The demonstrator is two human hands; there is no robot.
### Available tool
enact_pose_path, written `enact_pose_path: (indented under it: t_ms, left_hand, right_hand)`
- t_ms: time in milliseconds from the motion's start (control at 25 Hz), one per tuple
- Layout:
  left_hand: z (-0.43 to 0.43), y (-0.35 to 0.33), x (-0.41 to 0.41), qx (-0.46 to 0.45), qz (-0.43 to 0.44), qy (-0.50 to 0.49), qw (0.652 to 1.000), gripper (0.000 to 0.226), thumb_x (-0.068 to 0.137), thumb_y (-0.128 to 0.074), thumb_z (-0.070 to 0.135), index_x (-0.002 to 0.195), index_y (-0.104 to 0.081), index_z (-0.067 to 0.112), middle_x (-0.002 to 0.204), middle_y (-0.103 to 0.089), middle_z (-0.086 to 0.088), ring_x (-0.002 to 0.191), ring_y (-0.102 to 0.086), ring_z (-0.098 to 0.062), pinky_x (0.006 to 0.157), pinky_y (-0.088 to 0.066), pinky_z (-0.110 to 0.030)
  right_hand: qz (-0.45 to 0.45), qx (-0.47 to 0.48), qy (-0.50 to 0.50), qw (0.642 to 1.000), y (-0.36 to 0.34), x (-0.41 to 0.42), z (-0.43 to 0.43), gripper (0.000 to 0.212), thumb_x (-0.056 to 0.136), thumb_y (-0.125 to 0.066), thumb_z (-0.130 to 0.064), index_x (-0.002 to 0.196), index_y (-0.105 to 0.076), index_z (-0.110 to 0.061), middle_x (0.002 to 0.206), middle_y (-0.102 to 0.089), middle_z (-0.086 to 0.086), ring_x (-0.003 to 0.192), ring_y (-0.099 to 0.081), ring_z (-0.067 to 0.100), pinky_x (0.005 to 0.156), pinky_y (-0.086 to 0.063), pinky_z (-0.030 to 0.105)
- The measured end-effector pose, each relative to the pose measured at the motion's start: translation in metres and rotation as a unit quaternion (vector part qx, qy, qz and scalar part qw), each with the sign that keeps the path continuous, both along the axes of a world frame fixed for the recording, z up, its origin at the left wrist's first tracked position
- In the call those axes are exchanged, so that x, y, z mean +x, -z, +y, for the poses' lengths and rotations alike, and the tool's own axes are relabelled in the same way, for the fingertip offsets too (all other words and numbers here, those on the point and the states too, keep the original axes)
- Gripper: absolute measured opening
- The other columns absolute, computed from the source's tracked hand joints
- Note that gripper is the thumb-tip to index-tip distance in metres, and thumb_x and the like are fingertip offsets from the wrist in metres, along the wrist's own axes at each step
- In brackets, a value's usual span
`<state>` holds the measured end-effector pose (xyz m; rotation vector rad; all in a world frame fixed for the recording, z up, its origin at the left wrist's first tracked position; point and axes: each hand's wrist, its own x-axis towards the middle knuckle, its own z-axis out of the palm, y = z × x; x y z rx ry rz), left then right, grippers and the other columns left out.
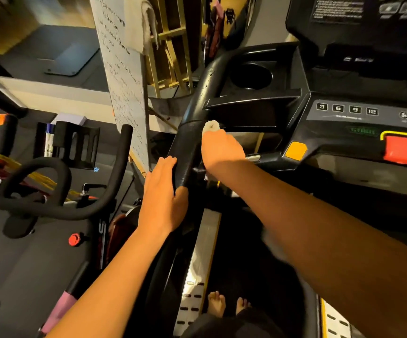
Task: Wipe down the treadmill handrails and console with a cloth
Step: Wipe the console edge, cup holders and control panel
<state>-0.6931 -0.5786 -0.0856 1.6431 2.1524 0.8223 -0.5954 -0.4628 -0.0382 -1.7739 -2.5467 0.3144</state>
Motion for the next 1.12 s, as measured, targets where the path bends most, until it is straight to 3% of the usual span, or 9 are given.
enact_pose_path:
  t_ms: [200, 320, 480, 600, 680, 800, 880, 1040, 1120]
  left_hand:
    - [0.000, -0.014, 0.004, 0.047, -0.044, 0.015, 0.998, 0.034, 0.073, -0.044, 0.012, 0.106, -0.048, 0.015, 0.103, -0.051, -0.001, 0.098, -0.045, -0.018, 0.099, -0.038, -0.054]
    - [-0.001, -0.009, 0.004, 0.029, -0.040, 0.010, 0.999, 0.038, 0.075, -0.044, 0.015, 0.113, -0.049, 0.011, 0.110, -0.053, -0.010, 0.115, -0.047, -0.029, 0.104, -0.036, -0.057]
    - [-0.001, -0.009, 0.004, 0.022, -0.046, 0.006, 0.999, 0.048, 0.077, -0.042, 0.016, 0.123, -0.048, 0.005, 0.125, -0.053, -0.019, 0.132, -0.038, -0.036, 0.115, -0.023, -0.053]
    - [-0.004, -0.012, 0.005, 0.038, -0.036, 0.010, 0.999, 0.051, 0.074, -0.042, 0.014, 0.122, -0.050, 0.000, 0.125, -0.054, -0.023, 0.128, -0.041, -0.035, 0.114, -0.015, -0.042]
    - [-0.006, -0.014, 0.006, 0.038, -0.038, 0.006, 0.999, 0.051, 0.074, -0.041, 0.013, 0.123, -0.050, 0.001, 0.127, -0.054, -0.021, 0.132, -0.038, -0.037, 0.118, -0.010, -0.045]
    - [-0.003, -0.011, 0.006, 0.034, -0.034, 0.007, 0.999, 0.049, 0.075, -0.041, 0.011, 0.122, -0.051, 0.003, 0.131, -0.053, -0.020, 0.140, -0.031, -0.039, 0.117, -0.015, -0.059]
    - [-0.002, -0.010, 0.007, 0.028, -0.036, 0.005, 0.999, 0.049, 0.077, -0.041, 0.013, 0.125, -0.050, 0.003, 0.137, -0.051, -0.020, 0.143, -0.027, -0.037, 0.116, -0.017, -0.061]
    - [-0.002, -0.007, 0.007, 0.029, -0.029, 0.012, 0.999, 0.046, 0.076, -0.039, 0.015, 0.119, -0.051, 0.004, 0.132, -0.052, -0.021, 0.142, -0.026, -0.040, 0.118, -0.007, -0.057]
    - [-0.003, -0.006, 0.006, 0.026, -0.017, 0.016, 0.999, 0.057, 0.075, -0.039, 0.015, 0.130, -0.047, 0.001, 0.141, -0.047, -0.022, 0.144, -0.022, -0.038, 0.117, 0.000, -0.049]
  right_hand:
    - [-0.156, 0.086, -0.067, 0.982, -0.031, 0.063, 0.025, 0.029, 0.089, -0.052, -0.015, 0.117, -0.058, -0.009, 0.118, -0.052, 0.016, 0.110, -0.049, 0.036, 0.076, -0.039, 0.041]
    - [-0.217, 0.071, -0.073, 0.971, -0.038, 0.099, 0.028, 0.027, 0.085, -0.057, -0.023, 0.108, -0.061, -0.009, 0.108, -0.059, 0.016, 0.101, -0.054, 0.036, 0.070, -0.035, 0.037]
    - [-0.100, 0.064, -0.094, 0.988, 0.000, 0.046, -0.020, 0.018, 0.086, -0.056, -0.021, 0.099, -0.062, -0.009, 0.100, -0.059, 0.014, 0.096, -0.052, 0.034, 0.070, -0.035, 0.036]
    - [-0.069, 0.134, -0.159, 0.976, 0.026, 0.019, -0.045, 0.005, 0.072, -0.068, -0.015, 0.073, -0.065, -0.011, 0.073, -0.060, 0.011, 0.070, -0.056, 0.031, 0.058, -0.039, 0.034]
    - [-0.077, 0.155, -0.203, 0.964, 0.029, 0.049, -0.037, 0.009, 0.066, -0.064, -0.008, 0.074, -0.061, -0.010, 0.075, -0.057, 0.011, 0.070, -0.054, 0.032, 0.057, -0.034, 0.034]
    - [-0.062, 0.113, -0.177, 0.976, 0.009, 0.112, -0.012, 0.013, 0.073, -0.060, -0.006, 0.083, -0.062, -0.014, 0.085, -0.063, 0.006, 0.087, -0.060, 0.032, 0.089, -0.041, 0.041]
    - [-0.046, 0.127, -0.093, 0.986, -0.005, 0.129, -0.002, 0.008, 0.078, -0.058, -0.010, 0.083, -0.062, -0.015, 0.085, -0.065, 0.006, 0.098, -0.060, 0.031, 0.108, -0.031, 0.045]
    - [0.001, 0.137, -0.152, 0.979, 0.023, 0.066, -0.028, 0.015, 0.074, -0.052, -0.003, 0.084, -0.063, -0.004, 0.082, -0.063, 0.017, 0.080, -0.058, 0.039, 0.076, -0.044, 0.044]
    - [-0.062, 0.130, -0.197, 0.970, 0.039, 0.036, -0.040, 0.023, 0.076, -0.055, -0.011, 0.093, -0.068, -0.002, 0.088, -0.066, 0.018, 0.086, -0.062, 0.038, 0.085, -0.049, 0.043]
